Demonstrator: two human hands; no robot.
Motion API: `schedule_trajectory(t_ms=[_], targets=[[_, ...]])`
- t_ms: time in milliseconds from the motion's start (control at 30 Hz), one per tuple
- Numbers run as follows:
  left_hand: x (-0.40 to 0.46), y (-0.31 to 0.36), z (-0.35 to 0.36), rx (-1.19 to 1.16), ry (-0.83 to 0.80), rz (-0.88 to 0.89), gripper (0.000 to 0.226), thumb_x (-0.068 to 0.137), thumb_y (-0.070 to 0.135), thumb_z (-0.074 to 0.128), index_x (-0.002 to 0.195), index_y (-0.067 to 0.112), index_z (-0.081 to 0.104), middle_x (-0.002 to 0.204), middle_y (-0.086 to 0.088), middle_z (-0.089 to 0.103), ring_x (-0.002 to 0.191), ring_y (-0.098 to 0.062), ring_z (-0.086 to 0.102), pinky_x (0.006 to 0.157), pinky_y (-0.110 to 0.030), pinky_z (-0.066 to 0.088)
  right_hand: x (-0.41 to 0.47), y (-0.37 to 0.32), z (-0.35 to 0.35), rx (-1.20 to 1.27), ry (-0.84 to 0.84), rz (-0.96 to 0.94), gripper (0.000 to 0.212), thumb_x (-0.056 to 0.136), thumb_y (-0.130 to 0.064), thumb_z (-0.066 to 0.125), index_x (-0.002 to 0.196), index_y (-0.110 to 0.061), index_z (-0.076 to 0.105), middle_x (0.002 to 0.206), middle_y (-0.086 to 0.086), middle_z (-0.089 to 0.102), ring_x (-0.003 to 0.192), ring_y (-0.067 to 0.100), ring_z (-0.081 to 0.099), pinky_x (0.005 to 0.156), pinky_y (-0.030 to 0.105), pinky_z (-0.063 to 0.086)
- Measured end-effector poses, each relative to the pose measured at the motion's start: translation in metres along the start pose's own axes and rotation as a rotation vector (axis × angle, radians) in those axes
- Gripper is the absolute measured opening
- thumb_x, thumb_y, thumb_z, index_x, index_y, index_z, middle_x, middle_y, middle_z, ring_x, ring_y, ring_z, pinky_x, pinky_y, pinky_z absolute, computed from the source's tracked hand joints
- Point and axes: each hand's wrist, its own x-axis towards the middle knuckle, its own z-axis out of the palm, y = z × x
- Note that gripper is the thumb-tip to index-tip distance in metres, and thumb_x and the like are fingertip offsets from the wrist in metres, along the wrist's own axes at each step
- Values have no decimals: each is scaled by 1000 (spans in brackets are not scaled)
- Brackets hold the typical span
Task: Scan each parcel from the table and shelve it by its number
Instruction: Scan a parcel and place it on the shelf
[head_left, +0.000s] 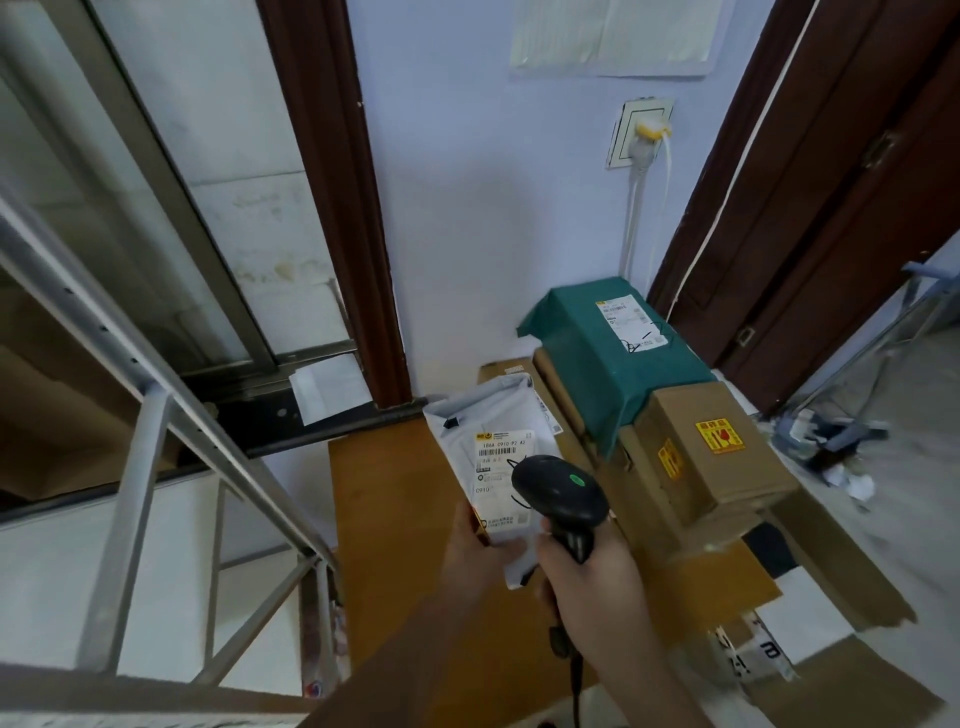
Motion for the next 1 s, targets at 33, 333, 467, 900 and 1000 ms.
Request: schedule_trajectory(t_ms=[33,333,467,900,1000], targets=[[-5,-1,-1,1,0,4,84,78,-8,84,140,36,48,126,6,73,103,-5,74,75,-28,63,-4,0,-1,-3,-9,0,7,92,-13,61,87,-17,59,55,0,59,48,12,53,49,26,45],[-56,-7,-8,-92,70,26,72,83,-9,80,139,24,48,127,-4,72,99,-8,75,70,-22,61,-37,6,-24,-100,-212,-96,9,93,-15,64,95,-9,58,55,1,59,43,7,56,46,19,44],[-95,-20,-11,-160,183,43,65,88,4,82,141,23,50,127,-2,73,111,-16,74,92,-41,63,-57,10,-41,-137,-366,-160,4,94,-16,63,92,-15,60,53,1,61,43,8,56,47,20,44],[-294,-102,-80,-373,439,179,61,95,26,74,151,17,50,141,-13,67,129,-36,65,107,-52,53,-162,22,15,-268,-774,-334,8,89,-14,66,95,-19,62,47,2,60,43,11,58,49,28,48],[-340,-114,-112,-406,551,205,54,102,21,68,152,18,49,141,-11,67,128,-35,66,104,-51,55,-194,20,53,-280,-873,-355,8,89,-15,68,94,-18,63,47,0,59,40,9,56,48,25,45]])
